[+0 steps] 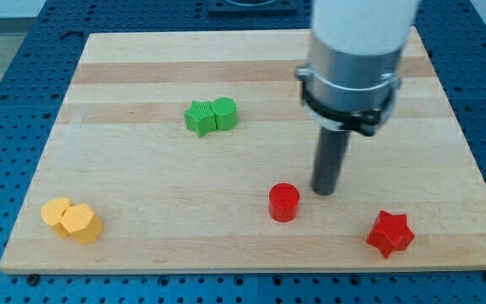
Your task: Slide the red circle towards the yellow heart
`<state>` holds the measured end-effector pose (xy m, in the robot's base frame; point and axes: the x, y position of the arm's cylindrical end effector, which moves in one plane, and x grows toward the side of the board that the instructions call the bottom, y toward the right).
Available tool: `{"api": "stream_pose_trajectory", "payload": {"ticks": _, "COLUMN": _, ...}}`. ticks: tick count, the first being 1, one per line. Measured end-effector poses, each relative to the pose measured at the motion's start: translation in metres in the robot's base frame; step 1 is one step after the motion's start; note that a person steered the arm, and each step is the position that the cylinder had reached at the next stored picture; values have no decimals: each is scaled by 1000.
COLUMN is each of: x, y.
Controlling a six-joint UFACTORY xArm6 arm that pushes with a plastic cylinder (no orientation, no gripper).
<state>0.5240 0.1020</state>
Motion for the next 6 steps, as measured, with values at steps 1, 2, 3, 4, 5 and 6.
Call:
{"api": "stream_pose_trajectory", "payload": {"ticks": 1, "x": 11, "y": 7}}
{"api": "stream_pose_trajectory", "payload": {"ticks": 2, "x": 30, "y": -12}}
{"api": "stream_pose_trajectory", "payload": {"ticks": 3, "x": 45, "y": -58}}
{"api": "stream_pose_trajectory", "payload": {"ticks": 4, "x": 26, "y": -106}}
{"api": "stream_pose_trajectory", "payload": {"ticks": 5, "x": 16, "y": -118}}
{"api": "stream_pose_trajectory", "payload": {"ticks": 6, "x": 13, "y": -101}}
